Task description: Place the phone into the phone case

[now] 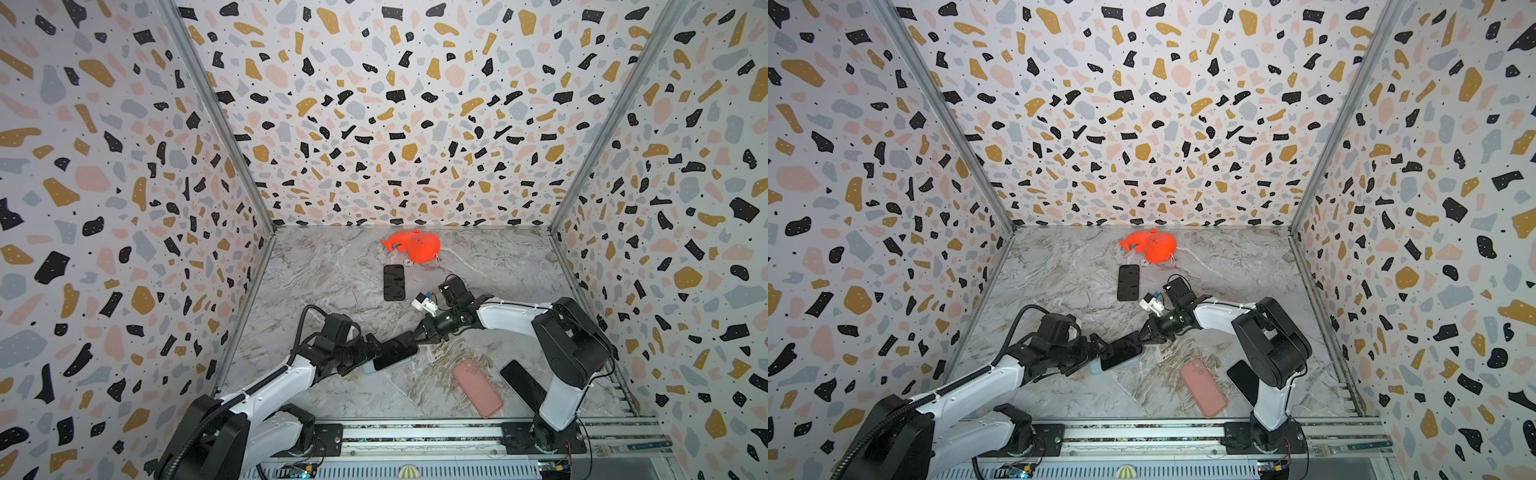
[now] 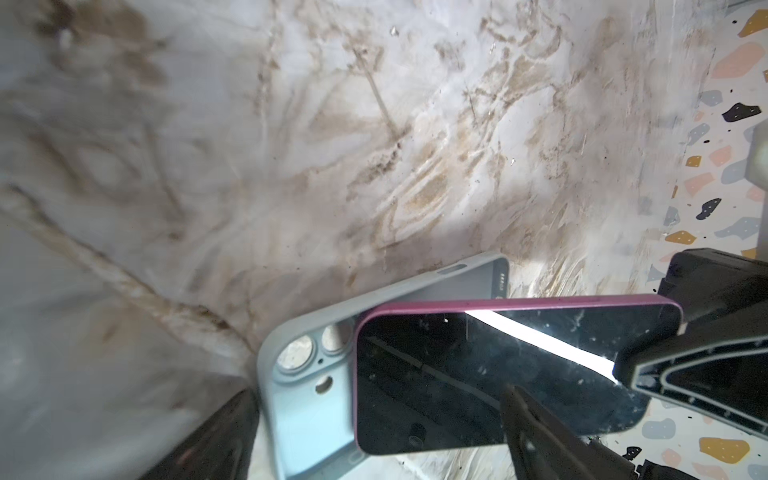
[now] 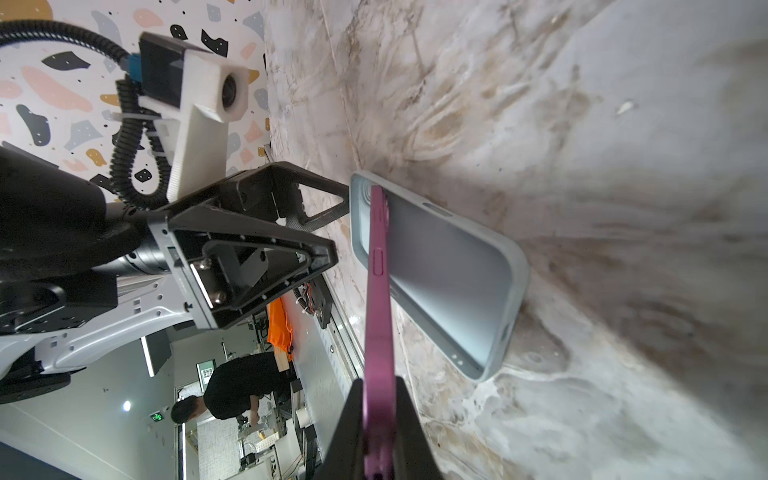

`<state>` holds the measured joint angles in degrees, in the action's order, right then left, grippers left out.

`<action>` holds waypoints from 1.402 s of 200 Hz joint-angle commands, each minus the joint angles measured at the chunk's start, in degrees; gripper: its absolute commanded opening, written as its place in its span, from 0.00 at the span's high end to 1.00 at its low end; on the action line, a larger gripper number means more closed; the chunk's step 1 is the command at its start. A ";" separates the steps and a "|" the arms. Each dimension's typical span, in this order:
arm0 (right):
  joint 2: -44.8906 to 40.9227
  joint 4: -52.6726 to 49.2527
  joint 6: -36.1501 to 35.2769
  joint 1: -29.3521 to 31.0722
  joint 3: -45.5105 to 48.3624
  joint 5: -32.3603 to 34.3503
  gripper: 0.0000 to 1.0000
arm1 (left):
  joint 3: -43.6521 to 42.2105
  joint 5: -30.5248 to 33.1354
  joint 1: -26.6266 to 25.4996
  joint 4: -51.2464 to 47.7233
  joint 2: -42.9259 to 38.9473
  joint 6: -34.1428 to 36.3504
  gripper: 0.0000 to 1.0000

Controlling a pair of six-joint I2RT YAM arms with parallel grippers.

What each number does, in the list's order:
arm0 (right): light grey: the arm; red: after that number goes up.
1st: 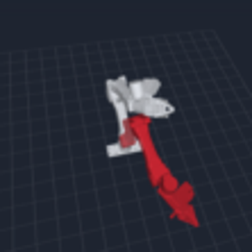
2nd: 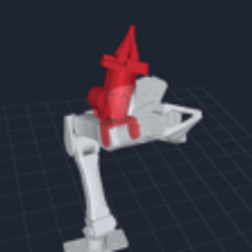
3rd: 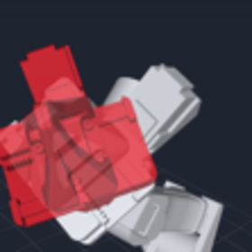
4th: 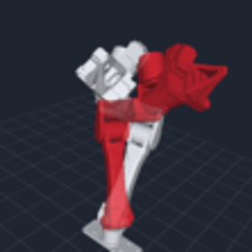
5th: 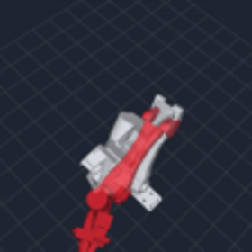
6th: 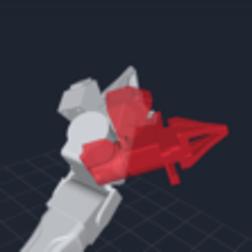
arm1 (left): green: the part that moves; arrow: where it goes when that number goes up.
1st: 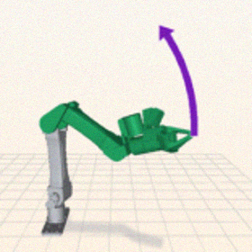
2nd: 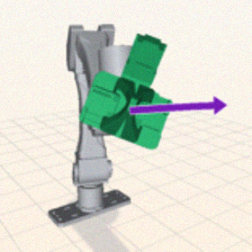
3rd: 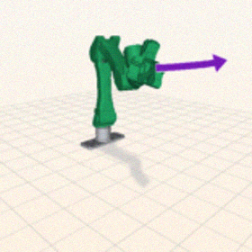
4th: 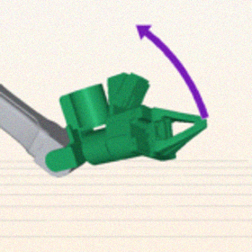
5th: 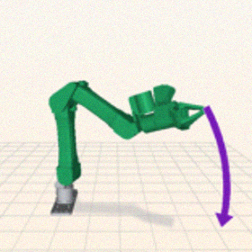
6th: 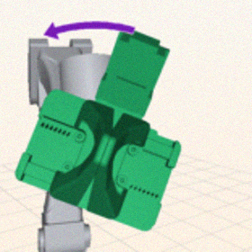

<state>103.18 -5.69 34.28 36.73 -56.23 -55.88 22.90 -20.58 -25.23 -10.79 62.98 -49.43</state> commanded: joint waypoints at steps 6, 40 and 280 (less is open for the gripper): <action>0.41 0.11 0.17 -0.08 0.35 0.49 1.00 | 1.47 -0.53 1.10 -4.77 0.34 2.39 0.03; 0.64 -1.41 -0.70 -0.01 0.38 1.58 1.00 | 1.94 -1.52 1.66 -5.69 -1.91 2.41 0.04; 7.90 -0.03 4.57 4.33 -0.75 9.30 1.00 | -2.15 -3.35 1.61 3.75 0.39 -0.19 0.09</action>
<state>108.49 -0.69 38.15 39.70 -57.10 -55.27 21.98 -23.18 -23.79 -9.13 63.09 -49.17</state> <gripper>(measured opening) 0.113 0.909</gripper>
